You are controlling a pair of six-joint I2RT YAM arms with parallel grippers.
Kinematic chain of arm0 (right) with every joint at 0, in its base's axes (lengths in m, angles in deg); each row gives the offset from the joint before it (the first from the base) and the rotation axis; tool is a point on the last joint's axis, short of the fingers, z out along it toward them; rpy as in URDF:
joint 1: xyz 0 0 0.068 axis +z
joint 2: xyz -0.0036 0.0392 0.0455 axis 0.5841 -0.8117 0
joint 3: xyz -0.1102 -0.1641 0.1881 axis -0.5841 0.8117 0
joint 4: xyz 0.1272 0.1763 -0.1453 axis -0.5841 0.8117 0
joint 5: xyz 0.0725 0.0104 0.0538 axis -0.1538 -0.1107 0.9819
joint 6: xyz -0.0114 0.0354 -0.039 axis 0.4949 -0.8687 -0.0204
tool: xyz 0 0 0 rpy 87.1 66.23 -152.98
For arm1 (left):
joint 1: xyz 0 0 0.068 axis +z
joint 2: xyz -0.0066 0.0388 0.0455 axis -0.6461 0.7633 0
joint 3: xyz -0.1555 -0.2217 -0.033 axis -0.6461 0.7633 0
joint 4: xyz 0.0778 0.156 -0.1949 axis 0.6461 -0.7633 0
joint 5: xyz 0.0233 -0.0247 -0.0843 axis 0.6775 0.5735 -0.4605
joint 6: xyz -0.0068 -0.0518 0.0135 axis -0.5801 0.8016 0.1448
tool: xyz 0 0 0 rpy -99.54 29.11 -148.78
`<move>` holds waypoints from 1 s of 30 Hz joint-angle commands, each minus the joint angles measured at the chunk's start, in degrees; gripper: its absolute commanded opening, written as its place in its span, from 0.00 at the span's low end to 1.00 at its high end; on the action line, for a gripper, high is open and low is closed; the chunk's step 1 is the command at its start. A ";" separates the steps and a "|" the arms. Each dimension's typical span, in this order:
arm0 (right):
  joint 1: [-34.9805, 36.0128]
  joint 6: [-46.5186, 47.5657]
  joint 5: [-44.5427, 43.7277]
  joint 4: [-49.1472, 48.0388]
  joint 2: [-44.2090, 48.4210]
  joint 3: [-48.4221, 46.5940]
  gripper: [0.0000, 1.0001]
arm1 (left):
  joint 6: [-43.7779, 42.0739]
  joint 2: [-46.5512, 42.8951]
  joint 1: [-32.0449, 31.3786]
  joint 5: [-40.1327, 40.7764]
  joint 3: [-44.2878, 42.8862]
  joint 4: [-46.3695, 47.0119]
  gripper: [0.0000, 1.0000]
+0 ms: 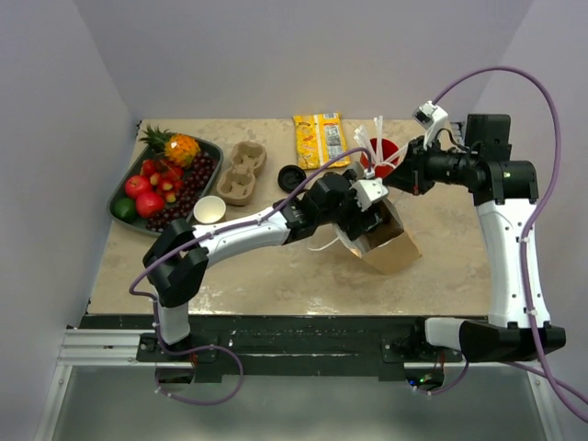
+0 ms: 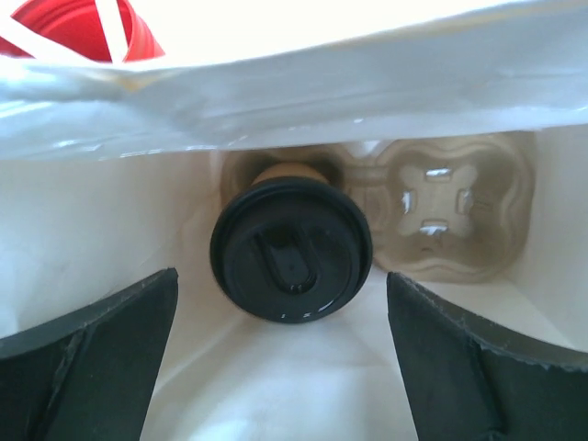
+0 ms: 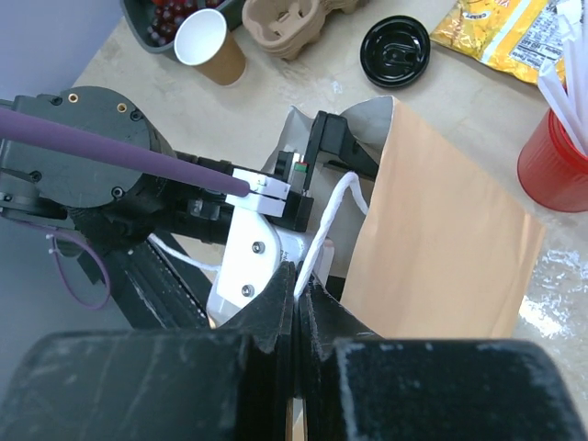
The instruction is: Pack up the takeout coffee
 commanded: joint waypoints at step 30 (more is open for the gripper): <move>-7.83 3.05 -4.94 -4.09 -0.75 2.39 0.00 | 2.63 1.58 1.40 -15.37 -16.39 -4.30 0.75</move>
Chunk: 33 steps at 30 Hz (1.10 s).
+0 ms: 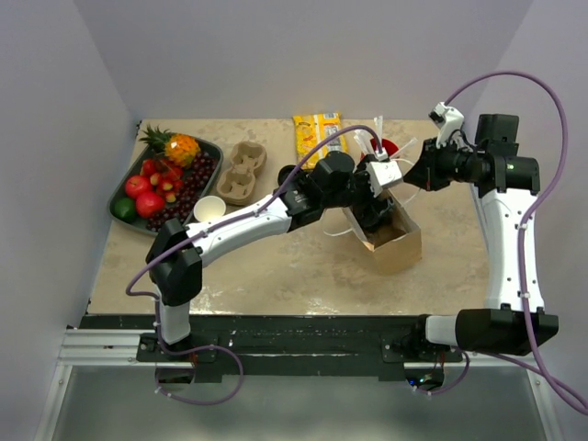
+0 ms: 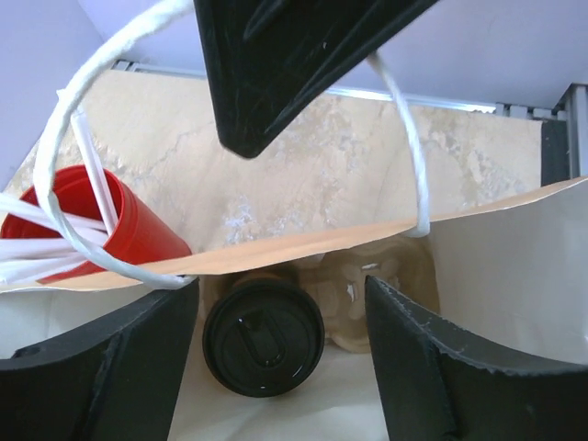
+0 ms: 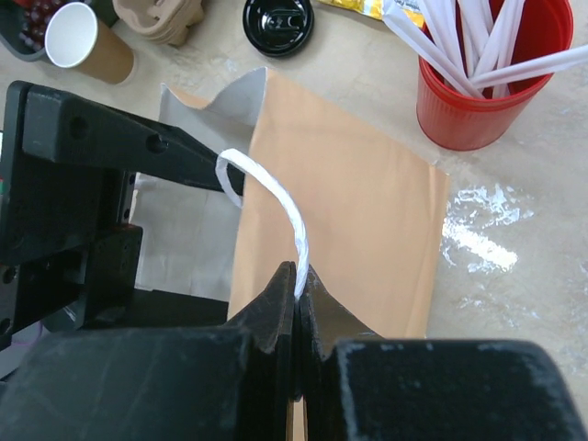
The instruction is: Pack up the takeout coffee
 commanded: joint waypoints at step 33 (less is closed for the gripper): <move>-1.01 -4.95 -9.62 -8.54 -0.26 -1.44 0.42 | 5.52 -8.71 6.39 -5.43 -2.62 6.70 0.85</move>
